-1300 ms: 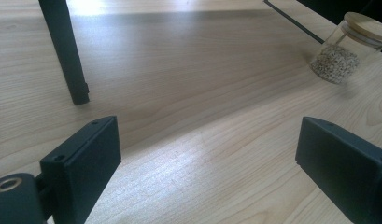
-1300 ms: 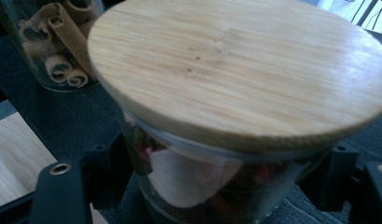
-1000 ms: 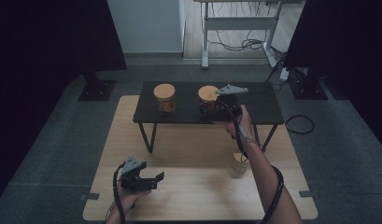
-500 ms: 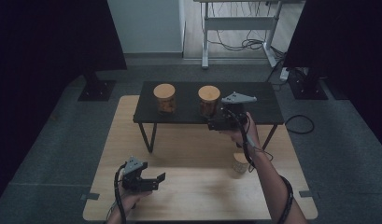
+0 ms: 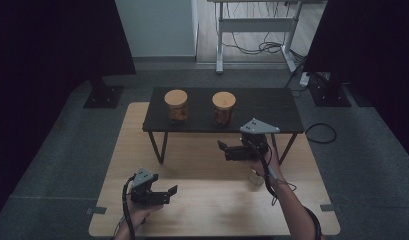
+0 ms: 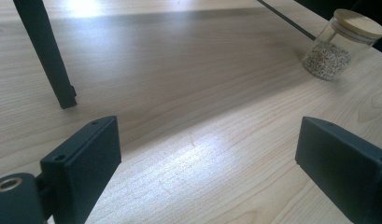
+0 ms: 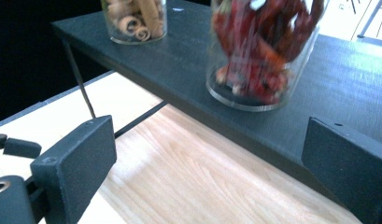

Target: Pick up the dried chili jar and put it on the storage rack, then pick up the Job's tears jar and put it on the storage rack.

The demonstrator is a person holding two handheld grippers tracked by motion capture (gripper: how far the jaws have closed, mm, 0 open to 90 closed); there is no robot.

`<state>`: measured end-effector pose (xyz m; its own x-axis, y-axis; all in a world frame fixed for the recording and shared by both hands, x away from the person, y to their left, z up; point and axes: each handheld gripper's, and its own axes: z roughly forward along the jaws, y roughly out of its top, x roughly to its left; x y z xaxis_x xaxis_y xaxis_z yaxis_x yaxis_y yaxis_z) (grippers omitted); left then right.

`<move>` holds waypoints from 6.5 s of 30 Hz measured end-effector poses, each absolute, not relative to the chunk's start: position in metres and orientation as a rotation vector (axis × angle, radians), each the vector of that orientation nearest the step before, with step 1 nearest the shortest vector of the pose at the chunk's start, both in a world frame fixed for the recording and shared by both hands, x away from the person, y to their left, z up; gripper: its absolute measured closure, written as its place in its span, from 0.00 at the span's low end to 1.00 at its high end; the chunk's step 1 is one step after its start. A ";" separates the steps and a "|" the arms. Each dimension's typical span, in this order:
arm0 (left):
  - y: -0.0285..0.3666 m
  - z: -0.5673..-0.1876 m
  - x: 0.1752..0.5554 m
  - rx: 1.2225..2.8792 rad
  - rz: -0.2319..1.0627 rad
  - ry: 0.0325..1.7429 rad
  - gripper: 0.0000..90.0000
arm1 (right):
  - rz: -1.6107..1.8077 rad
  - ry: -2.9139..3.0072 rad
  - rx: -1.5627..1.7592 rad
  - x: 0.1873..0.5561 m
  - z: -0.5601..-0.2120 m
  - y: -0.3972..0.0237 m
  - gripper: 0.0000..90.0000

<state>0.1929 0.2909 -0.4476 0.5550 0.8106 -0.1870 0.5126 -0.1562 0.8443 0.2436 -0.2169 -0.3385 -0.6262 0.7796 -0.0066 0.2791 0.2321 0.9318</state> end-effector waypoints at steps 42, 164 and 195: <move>0.286 -0.449 0.192 1.853 0.390 1.084 0.07 | 1.414 2.095 1.114 0.173 -0.469 -0.226 0.00; 0.287 -0.451 0.195 1.858 0.396 1.101 0.07 | 1.131 2.015 1.279 0.225 -0.493 -0.269 0.27; 0.289 -0.448 0.191 1.848 0.407 1.085 0.07 | 1.250 2.061 1.145 0.192 -0.478 -0.272 0.28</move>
